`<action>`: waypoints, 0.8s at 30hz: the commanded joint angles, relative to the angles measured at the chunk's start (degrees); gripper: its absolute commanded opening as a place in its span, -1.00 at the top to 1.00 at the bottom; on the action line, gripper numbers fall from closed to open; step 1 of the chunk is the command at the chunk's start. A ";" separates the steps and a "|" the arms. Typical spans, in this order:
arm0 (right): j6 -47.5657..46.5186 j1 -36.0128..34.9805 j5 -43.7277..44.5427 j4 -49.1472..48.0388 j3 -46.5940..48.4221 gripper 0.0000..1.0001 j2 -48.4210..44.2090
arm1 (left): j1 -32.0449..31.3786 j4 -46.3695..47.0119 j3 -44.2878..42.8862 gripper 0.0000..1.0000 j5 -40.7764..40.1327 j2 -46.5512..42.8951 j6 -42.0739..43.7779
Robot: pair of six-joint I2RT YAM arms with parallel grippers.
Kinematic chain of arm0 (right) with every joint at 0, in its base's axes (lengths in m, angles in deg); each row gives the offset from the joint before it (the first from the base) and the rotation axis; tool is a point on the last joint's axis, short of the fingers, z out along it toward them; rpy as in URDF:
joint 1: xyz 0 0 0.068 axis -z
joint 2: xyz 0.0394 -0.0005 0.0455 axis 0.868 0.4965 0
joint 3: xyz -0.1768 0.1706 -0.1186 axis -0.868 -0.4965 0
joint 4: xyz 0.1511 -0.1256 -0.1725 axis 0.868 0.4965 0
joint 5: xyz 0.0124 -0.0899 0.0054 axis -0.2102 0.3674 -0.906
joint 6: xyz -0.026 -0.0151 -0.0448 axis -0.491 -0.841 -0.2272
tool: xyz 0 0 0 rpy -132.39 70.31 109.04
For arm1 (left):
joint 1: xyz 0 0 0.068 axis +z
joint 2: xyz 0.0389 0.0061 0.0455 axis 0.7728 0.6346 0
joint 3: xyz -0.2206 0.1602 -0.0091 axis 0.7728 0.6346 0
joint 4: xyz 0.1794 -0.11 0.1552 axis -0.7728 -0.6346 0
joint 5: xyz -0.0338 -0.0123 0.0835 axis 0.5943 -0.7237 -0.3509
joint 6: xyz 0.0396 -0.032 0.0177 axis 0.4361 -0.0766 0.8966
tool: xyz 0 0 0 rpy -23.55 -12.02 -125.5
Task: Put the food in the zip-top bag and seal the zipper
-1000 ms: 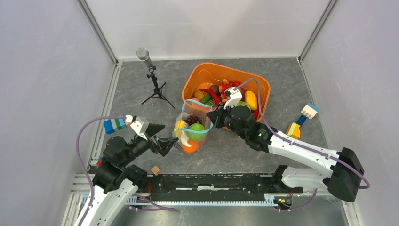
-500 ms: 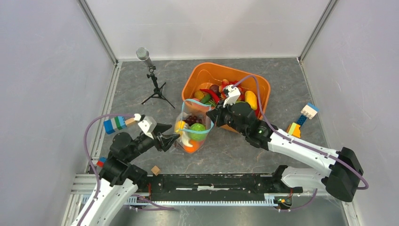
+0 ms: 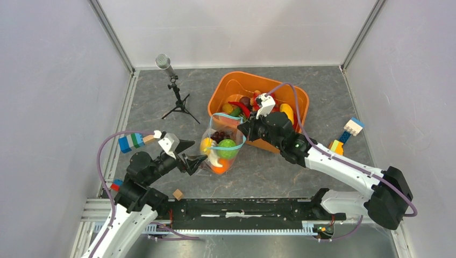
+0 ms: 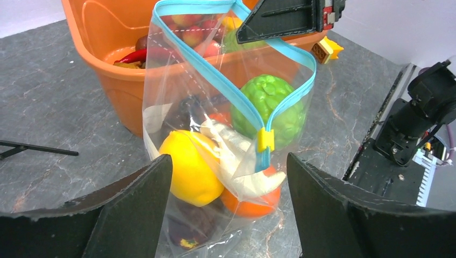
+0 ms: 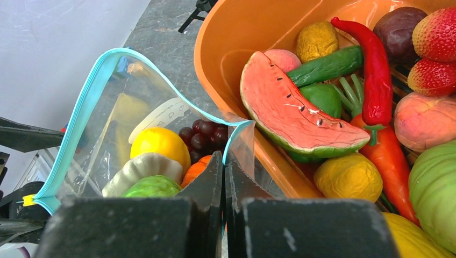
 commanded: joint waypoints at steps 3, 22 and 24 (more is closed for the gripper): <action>-1.36 1.51 -2.34 -2.32 2.70 1.00 0.40 | -0.32 0.12 -1.13 -0.56 -3.32 5.12 1.26; -0.71 2.79 -4.99 -4.38 0.55 0.98 -0.50 | -3.14 16.06 2.50 0.30 -1.48 11.26 -0.47; -0.55 2.75 -5.02 -4.70 0.37 0.98 -0.38 | -3.13 16.46 2.71 0.54 -1.69 10.81 -0.75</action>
